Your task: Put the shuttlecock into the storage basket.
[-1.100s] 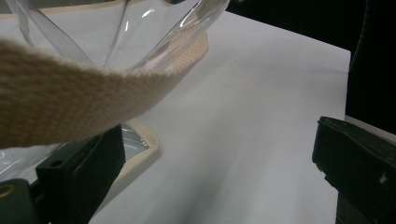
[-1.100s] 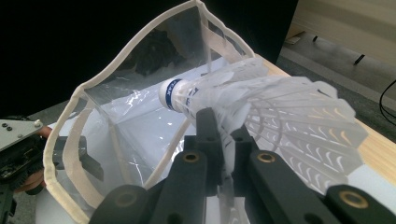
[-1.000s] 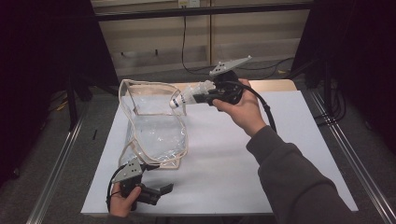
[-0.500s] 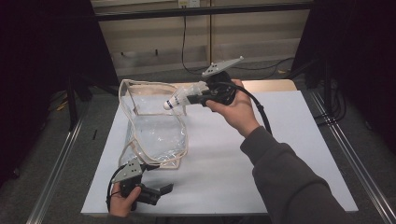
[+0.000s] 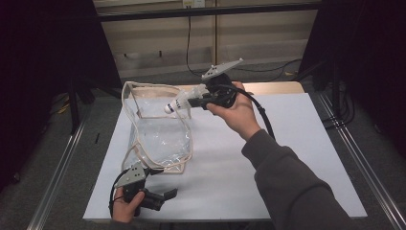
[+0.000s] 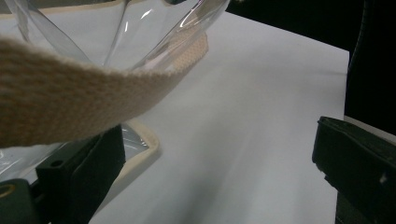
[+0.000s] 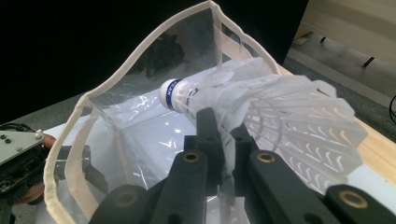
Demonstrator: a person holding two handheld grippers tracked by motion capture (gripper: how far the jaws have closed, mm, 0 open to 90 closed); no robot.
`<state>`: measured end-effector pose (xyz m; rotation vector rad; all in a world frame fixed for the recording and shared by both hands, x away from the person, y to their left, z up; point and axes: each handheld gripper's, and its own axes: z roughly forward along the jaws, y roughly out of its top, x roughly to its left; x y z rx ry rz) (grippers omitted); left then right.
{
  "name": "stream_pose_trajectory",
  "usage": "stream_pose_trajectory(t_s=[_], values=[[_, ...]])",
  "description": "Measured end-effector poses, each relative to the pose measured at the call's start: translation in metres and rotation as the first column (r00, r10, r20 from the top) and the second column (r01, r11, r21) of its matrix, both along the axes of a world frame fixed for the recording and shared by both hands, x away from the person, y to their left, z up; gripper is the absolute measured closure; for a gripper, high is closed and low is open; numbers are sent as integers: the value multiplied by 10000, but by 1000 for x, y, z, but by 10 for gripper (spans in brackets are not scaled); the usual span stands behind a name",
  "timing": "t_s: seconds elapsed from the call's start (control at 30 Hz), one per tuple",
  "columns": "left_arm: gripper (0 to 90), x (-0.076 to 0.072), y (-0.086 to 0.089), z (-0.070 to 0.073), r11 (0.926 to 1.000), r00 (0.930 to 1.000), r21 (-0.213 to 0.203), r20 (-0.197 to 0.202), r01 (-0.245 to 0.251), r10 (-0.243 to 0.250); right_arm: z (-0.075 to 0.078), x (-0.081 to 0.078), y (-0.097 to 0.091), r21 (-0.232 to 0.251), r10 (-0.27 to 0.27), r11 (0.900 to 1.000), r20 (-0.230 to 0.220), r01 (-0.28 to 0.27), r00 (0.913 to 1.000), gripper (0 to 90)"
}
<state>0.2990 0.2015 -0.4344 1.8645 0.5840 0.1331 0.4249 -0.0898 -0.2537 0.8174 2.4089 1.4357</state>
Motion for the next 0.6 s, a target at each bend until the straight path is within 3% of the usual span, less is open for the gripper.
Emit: stream_pose_trajectory(t_s=[0.6], values=[[26,0,0,0,10000,10000,-5,-2,81,-81,-3,4,17,-225,333,9992,37,-332,9994,878]])
